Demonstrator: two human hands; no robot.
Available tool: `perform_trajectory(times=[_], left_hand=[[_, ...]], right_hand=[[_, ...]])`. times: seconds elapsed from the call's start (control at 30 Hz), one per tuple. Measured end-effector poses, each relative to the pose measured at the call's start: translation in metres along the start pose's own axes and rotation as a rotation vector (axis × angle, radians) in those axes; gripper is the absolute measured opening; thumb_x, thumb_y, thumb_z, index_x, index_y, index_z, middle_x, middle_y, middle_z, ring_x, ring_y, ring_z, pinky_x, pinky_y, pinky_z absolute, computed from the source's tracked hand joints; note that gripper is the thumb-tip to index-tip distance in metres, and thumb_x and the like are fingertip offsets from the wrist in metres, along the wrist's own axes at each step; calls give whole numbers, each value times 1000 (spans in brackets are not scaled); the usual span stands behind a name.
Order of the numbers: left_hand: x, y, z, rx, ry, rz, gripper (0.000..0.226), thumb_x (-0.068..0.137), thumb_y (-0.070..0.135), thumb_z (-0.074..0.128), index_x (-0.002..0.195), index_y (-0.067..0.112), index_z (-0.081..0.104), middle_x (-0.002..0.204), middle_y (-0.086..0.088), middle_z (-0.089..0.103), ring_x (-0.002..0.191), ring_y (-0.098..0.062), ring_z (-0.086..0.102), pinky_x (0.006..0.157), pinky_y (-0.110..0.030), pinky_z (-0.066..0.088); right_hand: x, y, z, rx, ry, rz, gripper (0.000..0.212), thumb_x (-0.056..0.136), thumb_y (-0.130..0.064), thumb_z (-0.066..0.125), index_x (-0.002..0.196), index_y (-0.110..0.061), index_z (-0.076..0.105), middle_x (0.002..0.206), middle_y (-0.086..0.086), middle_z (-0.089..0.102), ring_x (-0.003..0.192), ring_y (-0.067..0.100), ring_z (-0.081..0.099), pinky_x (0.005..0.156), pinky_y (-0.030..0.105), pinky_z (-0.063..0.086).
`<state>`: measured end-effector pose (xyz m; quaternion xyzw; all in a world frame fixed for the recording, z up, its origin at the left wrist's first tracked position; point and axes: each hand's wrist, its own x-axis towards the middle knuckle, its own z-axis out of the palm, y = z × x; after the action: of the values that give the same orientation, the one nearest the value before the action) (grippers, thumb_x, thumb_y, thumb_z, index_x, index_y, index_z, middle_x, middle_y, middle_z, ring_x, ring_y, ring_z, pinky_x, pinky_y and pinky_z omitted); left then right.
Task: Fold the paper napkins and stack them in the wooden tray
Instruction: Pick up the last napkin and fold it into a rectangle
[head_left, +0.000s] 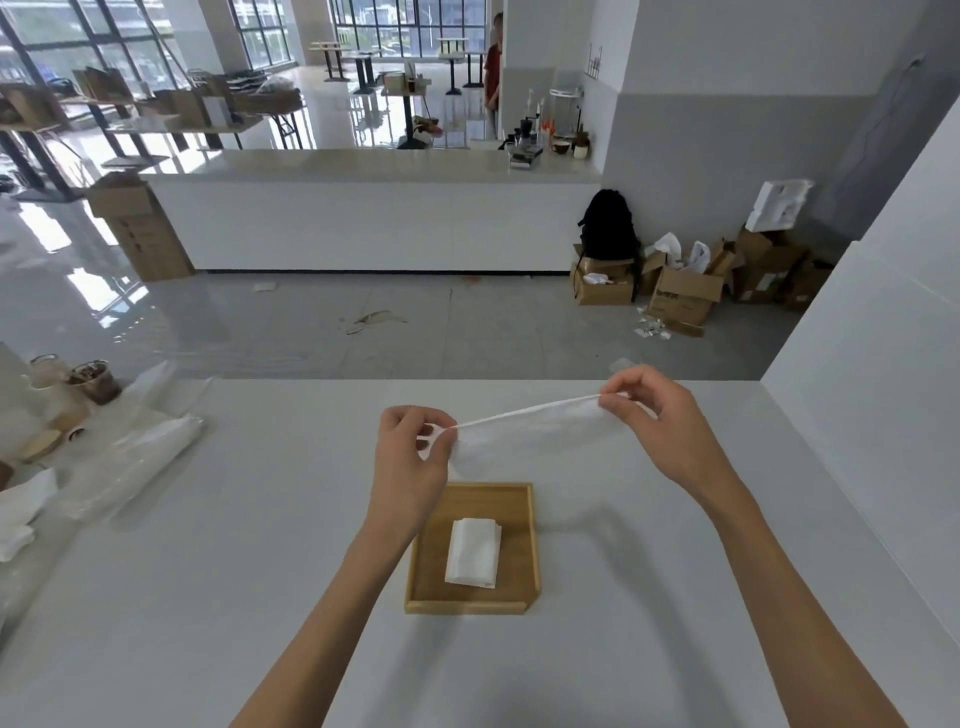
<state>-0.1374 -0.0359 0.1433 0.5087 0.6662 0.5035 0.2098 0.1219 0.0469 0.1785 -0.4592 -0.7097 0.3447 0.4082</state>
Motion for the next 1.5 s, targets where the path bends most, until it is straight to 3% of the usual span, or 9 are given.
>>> perform_trajectory(times=[0.17, 0.3, 0.37, 0.53, 0.7, 0.9, 1.03, 1.17, 1.5], left_hand=[[-2, 36, 18, 37, -354, 188, 51, 92, 41, 67, 139, 32, 48, 139, 20, 46, 129, 5, 38, 104, -8, 30], [4, 53, 43, -222, -575, 84, 24, 95, 32, 66, 107, 12, 69, 95, -12, 71, 87, -24, 66, 86, -52, 55], [2, 54, 49, -344, -549, 26, 23, 98, 23, 64, 107, 4, 71, 100, -19, 73, 93, -37, 69, 87, -54, 56], [2, 55, 53, -579, -413, -135, 19, 99, 12, 60, 115, 10, 69, 109, -5, 77, 102, -26, 74, 91, -43, 60], [10, 51, 46, -548, -311, -180, 15, 100, 16, 60, 112, 16, 68, 109, -2, 77, 101, -23, 74, 87, -39, 61], [11, 46, 34, -475, -326, -108, 23, 99, 7, 59, 119, 11, 68, 109, -2, 77, 99, -18, 74, 81, -33, 63], [13, 46, 24, -449, -314, -5, 28, 98, 2, 58, 106, 24, 74, 100, 6, 79, 97, -18, 74, 80, -30, 62], [16, 44, 17, -416, -310, 197, 42, 92, -18, 49, 96, 10, 80, 109, -8, 76, 104, -23, 69, 85, -34, 57], [14, 47, 11, -563, -272, 177, 33, 95, -14, 51, 92, 9, 74, 112, 2, 74, 106, -14, 68, 82, -24, 54]], right_hand=[[24, -60, -13, -255, -429, -117, 11, 95, -20, 65, 93, -30, 70, 89, -23, 69, 87, 1, 65, 76, 17, 46], [35, -83, -13, -436, -629, -174, 12, 95, -20, 65, 95, -30, 72, 89, -22, 69, 85, -5, 61, 74, 14, 42], [35, -83, -16, -367, -506, -192, 12, 96, -21, 63, 98, -27, 73, 96, -19, 71, 93, -4, 63, 81, 15, 47], [9, -38, -17, 216, 238, 90, 27, 102, -36, 53, 107, -19, 72, 100, 4, 75, 96, 18, 70, 92, 35, 57], [-26, -7, 14, 437, -100, 413, 36, 102, -46, 46, 118, -24, 69, 109, -5, 77, 101, 13, 73, 79, 25, 57], [-22, -5, 22, 511, 18, 385, 26, 94, -7, 64, 117, -17, 68, 104, 9, 76, 97, 22, 73, 79, 30, 61], [-19, -12, 23, 542, 8, 343, 21, 95, -6, 62, 112, -17, 68, 97, 3, 76, 92, 17, 73, 78, 28, 60], [-20, -20, 27, 568, 2, 302, 21, 96, 0, 55, 99, -14, 70, 91, -5, 72, 82, 11, 67, 68, 24, 53], [-18, -28, 31, 665, -11, 321, 17, 99, -10, 53, 95, -17, 68, 83, -7, 69, 76, 14, 59, 55, 23, 47]])
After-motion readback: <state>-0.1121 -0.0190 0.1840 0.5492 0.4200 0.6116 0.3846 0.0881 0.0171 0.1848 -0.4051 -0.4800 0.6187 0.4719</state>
